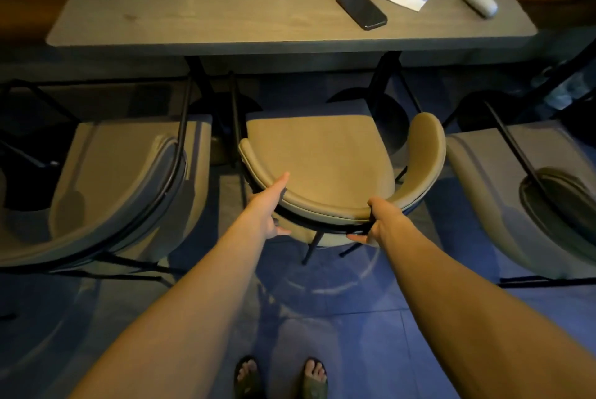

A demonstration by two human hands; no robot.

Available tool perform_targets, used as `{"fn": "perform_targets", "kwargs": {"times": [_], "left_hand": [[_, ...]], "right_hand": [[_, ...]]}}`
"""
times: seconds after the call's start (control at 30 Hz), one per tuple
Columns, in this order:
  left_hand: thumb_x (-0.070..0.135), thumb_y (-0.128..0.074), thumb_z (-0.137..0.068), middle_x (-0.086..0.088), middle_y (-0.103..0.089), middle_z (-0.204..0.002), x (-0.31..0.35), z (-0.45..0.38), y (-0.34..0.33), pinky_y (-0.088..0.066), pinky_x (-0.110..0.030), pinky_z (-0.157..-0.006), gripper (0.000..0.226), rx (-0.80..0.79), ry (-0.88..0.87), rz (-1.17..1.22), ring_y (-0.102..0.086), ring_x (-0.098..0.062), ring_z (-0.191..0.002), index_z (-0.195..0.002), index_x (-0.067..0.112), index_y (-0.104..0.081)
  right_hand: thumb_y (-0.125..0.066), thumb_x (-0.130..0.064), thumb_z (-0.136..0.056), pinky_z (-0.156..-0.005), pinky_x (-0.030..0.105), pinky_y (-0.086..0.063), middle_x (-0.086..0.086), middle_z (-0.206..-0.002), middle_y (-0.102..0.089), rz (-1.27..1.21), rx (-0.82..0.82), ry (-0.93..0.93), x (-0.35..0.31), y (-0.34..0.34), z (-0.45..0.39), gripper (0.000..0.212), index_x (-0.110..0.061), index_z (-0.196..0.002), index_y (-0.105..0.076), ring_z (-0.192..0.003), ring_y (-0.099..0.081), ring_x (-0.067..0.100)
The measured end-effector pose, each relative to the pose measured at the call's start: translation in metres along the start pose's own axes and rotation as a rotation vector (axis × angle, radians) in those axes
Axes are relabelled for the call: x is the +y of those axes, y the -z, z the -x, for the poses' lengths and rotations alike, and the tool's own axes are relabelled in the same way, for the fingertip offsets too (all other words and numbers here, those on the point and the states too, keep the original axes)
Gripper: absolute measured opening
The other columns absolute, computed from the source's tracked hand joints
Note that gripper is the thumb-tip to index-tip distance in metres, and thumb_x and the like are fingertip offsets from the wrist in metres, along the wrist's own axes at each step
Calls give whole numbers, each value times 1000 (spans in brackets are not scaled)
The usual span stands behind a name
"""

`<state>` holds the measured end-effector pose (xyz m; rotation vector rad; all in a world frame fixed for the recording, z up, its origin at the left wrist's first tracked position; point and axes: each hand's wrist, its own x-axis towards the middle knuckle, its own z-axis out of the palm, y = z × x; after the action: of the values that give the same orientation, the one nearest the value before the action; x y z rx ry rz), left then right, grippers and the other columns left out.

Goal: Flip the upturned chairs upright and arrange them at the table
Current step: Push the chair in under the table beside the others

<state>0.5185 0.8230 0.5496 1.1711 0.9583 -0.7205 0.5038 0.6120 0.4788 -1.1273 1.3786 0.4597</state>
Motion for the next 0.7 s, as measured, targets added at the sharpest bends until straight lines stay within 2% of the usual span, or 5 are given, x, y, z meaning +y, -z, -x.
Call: {"fn": "perform_targets", "kwargs": {"times": [0.2,0.37,0.5,0.6,0.7], "left_hand": [[20,-66,-86,-10,-51,-138,4,-19,-7,-42,-65,-95,60,44,-4,-10,-52,-35,-123,-139,15,-40],[14,-61,-89,-12,-57,-131,1,-12,9,-45,-59,-100,47,60,4,-59,-55,-32,-120,-134,10,-47],[13,-58,-90,-13,-60,-128,-1,-4,24,-50,-51,-91,42,61,8,-86,-58,-29,-117,-132,8,-51],[13,-60,-90,-12,-59,-126,1,0,37,-50,-51,-93,43,71,7,-85,-57,-29,-117,-132,7,-51],[12,-59,-91,-12,-59,-110,5,-1,49,-52,-49,-89,38,83,-3,-102,-59,-27,-106,-128,7,-53]], "right_hand": [[-62,-20,-82,-38,59,-49,15,-129,-58,5,65,25,5,-4,-24,57,-19,-136,-42,-111,-59,42],[-63,-16,-81,-33,63,-45,15,-132,-57,15,104,29,18,-14,-19,63,-16,-140,-41,-114,-58,42],[-63,-17,-82,-33,59,-46,16,-132,-56,54,81,27,30,-22,-23,61,-16,-138,-40,-112,-58,43],[-63,-19,-84,-32,56,-47,16,-133,-56,84,66,42,38,-32,-16,58,-16,-137,-40,-113,-58,42],[-66,-14,-82,-36,59,-49,17,-127,-59,44,90,65,45,-43,9,56,-12,-133,-44,-108,-60,41]]}}
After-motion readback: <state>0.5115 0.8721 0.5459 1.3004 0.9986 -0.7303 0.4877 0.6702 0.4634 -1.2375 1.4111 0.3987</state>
